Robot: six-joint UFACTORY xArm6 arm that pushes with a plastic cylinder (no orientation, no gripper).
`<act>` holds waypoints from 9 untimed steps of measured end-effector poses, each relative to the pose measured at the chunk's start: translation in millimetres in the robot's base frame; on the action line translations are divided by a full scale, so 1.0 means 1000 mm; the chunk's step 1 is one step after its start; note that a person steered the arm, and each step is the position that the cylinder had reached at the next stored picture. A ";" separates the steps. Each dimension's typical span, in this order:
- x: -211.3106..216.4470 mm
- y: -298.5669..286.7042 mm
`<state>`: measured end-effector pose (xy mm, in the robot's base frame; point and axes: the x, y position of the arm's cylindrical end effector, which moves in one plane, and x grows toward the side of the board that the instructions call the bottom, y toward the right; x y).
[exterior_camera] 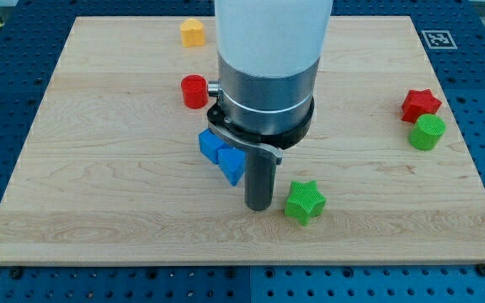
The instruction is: Slide the green star below the green circle
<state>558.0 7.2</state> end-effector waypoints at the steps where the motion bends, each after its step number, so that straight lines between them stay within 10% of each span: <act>1: 0.015 0.003; 9: -0.082 0.147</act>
<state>476.0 154.7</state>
